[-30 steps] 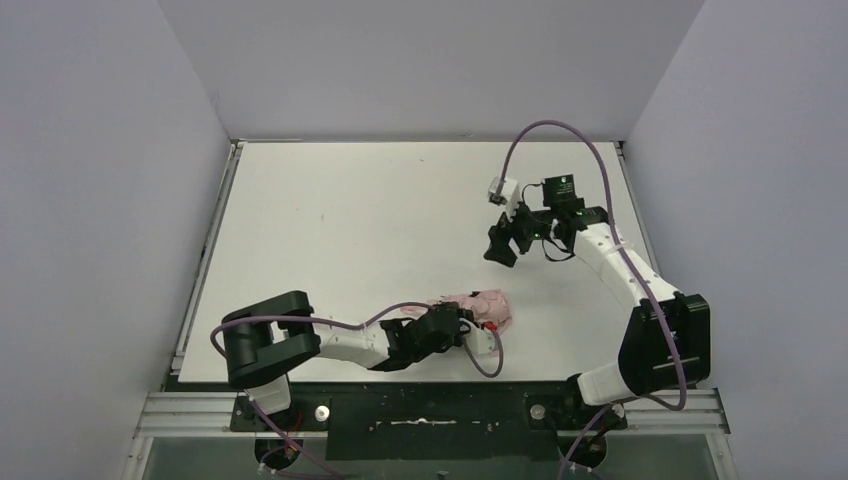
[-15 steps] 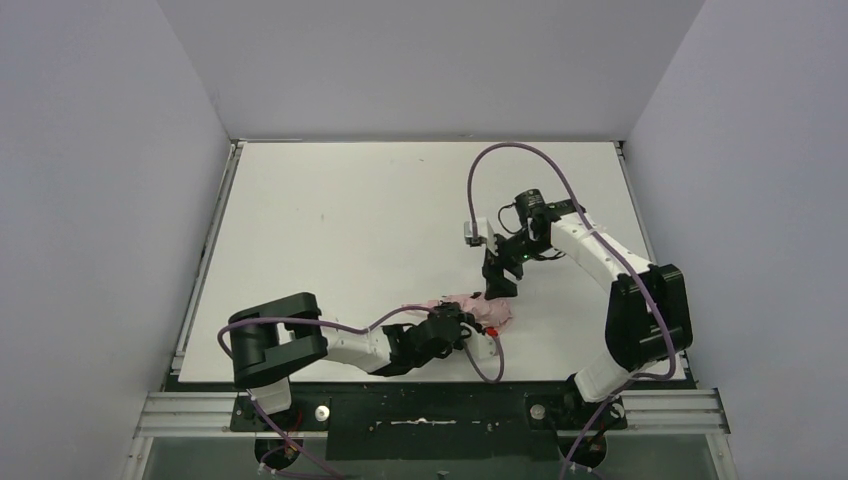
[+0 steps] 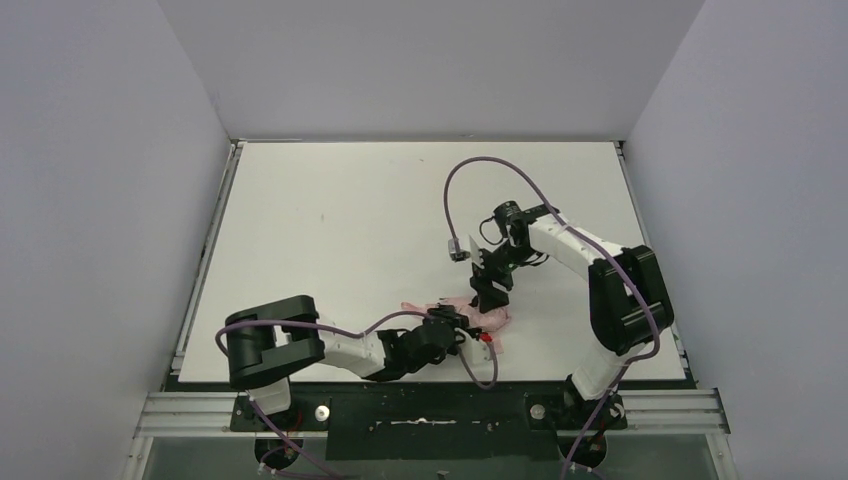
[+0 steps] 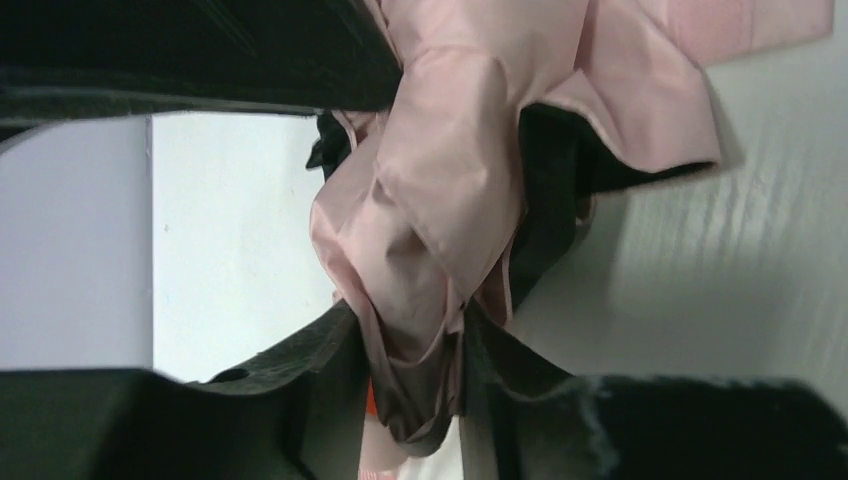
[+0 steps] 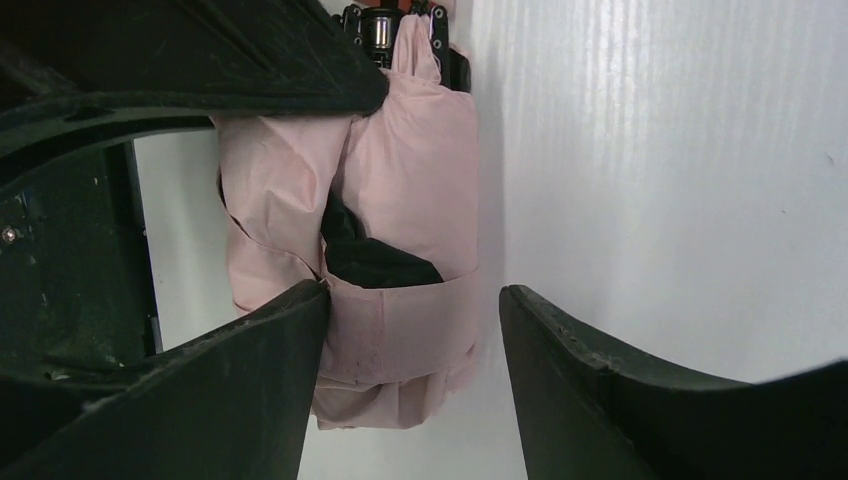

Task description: Put away the umbrella

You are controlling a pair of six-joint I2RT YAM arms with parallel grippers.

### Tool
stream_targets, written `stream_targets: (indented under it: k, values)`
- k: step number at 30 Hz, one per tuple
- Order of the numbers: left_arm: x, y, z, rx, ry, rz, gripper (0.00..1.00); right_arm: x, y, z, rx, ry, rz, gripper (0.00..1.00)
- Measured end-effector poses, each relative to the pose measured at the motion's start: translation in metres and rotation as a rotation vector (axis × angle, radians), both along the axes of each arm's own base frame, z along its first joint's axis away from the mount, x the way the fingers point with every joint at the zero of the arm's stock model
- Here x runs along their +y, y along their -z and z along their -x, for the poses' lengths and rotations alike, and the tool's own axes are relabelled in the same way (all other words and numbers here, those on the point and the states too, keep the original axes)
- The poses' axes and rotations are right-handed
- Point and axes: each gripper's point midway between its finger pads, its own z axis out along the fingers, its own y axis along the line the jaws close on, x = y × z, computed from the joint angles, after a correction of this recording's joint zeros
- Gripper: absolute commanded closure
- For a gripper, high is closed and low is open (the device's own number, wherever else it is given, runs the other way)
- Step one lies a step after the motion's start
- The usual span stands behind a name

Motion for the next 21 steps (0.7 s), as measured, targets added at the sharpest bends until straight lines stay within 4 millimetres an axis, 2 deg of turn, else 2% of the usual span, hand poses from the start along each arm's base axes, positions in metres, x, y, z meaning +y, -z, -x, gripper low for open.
stream_targets:
  k: [5,7,11,13,18,21]
  values:
    - [0.020,0.005,0.006,0.025,-0.025,-0.007,0.56,0.003,0.007,0.011,0.021,-0.020,0.039,0.47]
    - [0.033,0.007,0.007,0.037,-0.053,-0.018,0.47,0.003,0.010,0.016,0.033,-0.019,0.050,0.52]
    - [0.049,0.001,0.010,0.073,-0.104,0.006,0.44,0.002,0.012,0.019,0.017,-0.001,0.051,0.60]
    - [0.054,-0.013,0.013,0.099,-0.135,0.069,0.44,0.003,0.011,0.019,-0.008,0.006,0.051,0.62]
    - [0.060,-0.066,0.019,0.183,-0.193,0.304,0.44,0.004,0.014,0.019,-0.060,0.014,0.069,0.63]
    - [0.067,-0.086,0.021,0.251,-0.218,0.408,0.42,0.005,0.015,0.020,-0.107,0.008,0.086,0.64]
